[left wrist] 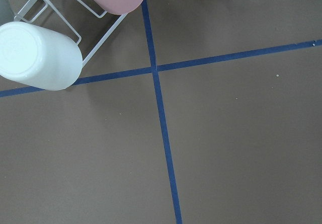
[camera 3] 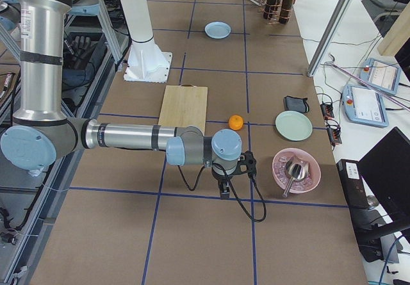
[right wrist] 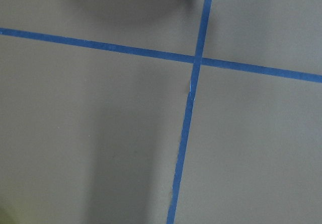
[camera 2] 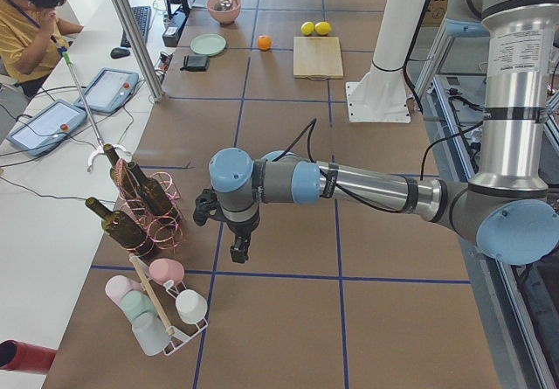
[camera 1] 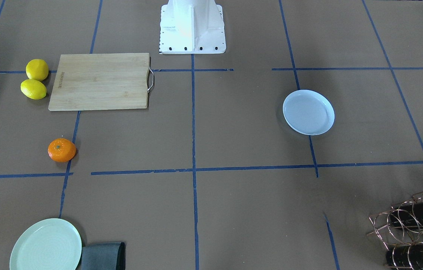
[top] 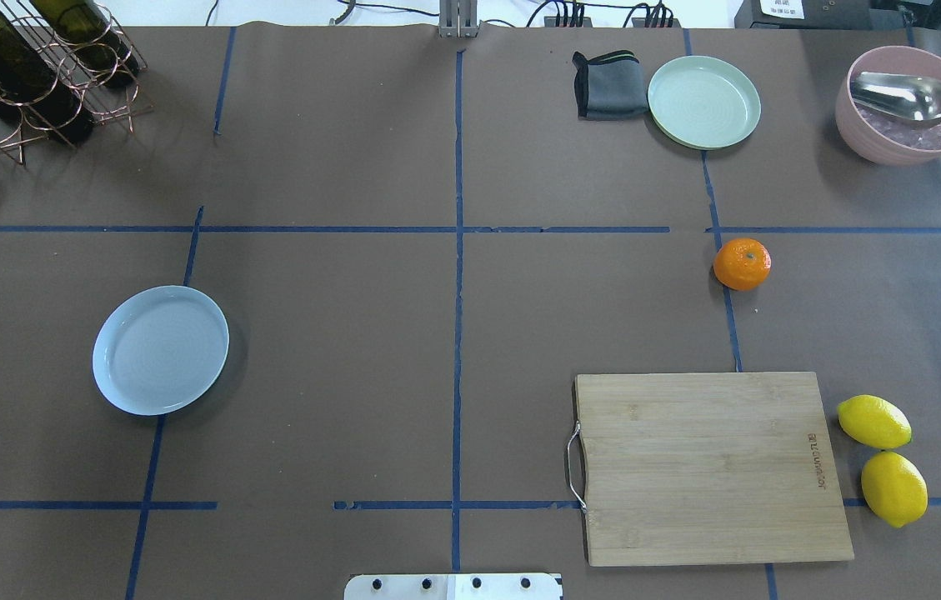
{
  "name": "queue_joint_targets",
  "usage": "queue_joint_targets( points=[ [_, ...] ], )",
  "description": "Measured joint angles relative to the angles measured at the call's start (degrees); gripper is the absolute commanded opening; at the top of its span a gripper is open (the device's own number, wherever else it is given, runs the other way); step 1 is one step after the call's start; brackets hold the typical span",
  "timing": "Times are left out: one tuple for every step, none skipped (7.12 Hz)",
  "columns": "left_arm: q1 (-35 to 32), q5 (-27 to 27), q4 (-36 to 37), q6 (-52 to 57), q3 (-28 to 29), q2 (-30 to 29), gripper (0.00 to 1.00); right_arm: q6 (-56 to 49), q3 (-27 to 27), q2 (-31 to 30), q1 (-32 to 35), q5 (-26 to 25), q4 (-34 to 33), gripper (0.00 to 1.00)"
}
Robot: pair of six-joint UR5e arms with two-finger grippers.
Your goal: Pick orange to plate
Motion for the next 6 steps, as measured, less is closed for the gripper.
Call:
queue_joint_targets(
  points=[
    [0.0,0.0,0.1,0.0,-0.1,0.0,1.0,0.0,0.0,0.0,0.0,0.0,0.0,1.0],
    [0.1,0.0,0.1,0.0,-0.4,0.0,1.0,0.0,0.0,0.0,0.0,0.0,0.0,1.0],
    [0.1,0.1,0.2,0.0,-1.4,0.0,1.0,0.0,0.1,0.2,0.0,0.0,0.0,1.0],
    [0.4,0.0,0.0,-0.1,-2.8,-0.2,1.0,0.0,0.1,0.6,0.0,0.0,0.0,1.0],
    [1.0,-0.1,-0.3,-0.4,-3.5,-1.4,1.0,0.2,0.3,1.1,0.0,0.2,0.0,1.0],
    [1.4,-0.1,-1.4,-0.5,-3.3,-3.9,1.0,1.1,0.9,1.6,-0.1,0.4,-0.1,1.0]
  ],
)
